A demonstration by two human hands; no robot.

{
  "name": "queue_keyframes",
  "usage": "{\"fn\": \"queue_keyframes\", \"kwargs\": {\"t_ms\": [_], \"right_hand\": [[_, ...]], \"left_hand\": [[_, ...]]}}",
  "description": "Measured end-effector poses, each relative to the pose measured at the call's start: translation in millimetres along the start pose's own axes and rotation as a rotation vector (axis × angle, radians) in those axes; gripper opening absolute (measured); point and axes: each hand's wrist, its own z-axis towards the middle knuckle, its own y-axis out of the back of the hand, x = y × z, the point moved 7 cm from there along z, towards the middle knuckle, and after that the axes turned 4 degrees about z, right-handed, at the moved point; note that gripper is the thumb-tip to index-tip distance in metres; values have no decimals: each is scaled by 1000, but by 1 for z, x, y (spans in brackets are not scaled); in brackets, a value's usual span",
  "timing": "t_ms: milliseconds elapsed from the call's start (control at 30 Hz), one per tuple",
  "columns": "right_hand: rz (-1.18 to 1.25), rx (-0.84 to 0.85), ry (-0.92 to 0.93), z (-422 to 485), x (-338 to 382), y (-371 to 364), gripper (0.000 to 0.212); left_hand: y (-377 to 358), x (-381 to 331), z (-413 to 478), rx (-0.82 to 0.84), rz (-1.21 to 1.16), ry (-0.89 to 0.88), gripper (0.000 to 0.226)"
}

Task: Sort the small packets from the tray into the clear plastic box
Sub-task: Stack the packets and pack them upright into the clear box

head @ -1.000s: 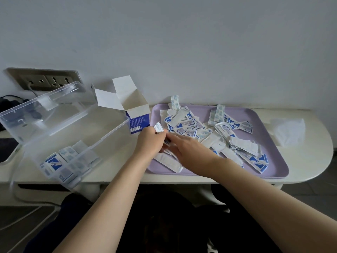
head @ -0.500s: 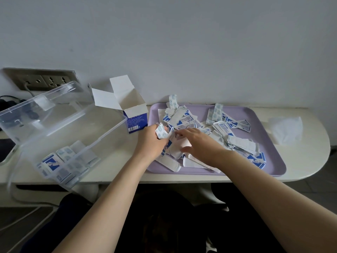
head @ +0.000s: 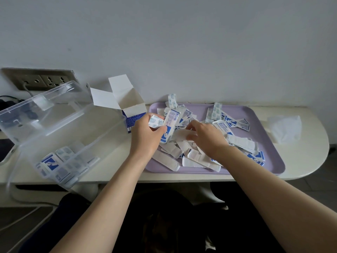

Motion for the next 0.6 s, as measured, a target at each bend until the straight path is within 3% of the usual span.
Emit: {"fn": "queue_keyframes", "kwargs": {"t_ms": [233,367,467,600], "right_hand": [[44,-5,-31,2,-1,1,14],[345,62,1,-1,19,4,36],[471,138,9,-2,31,-1,23],[616,268,-18,-8,33,-7,25]], "left_hand": [[6,-6,-2,20,-224,47,20],[2,-3,-4,71,-104,22,22],[-1,-2,-7,76,-32,1,21],[1,-2,-7,50,22,-21,18]]}}
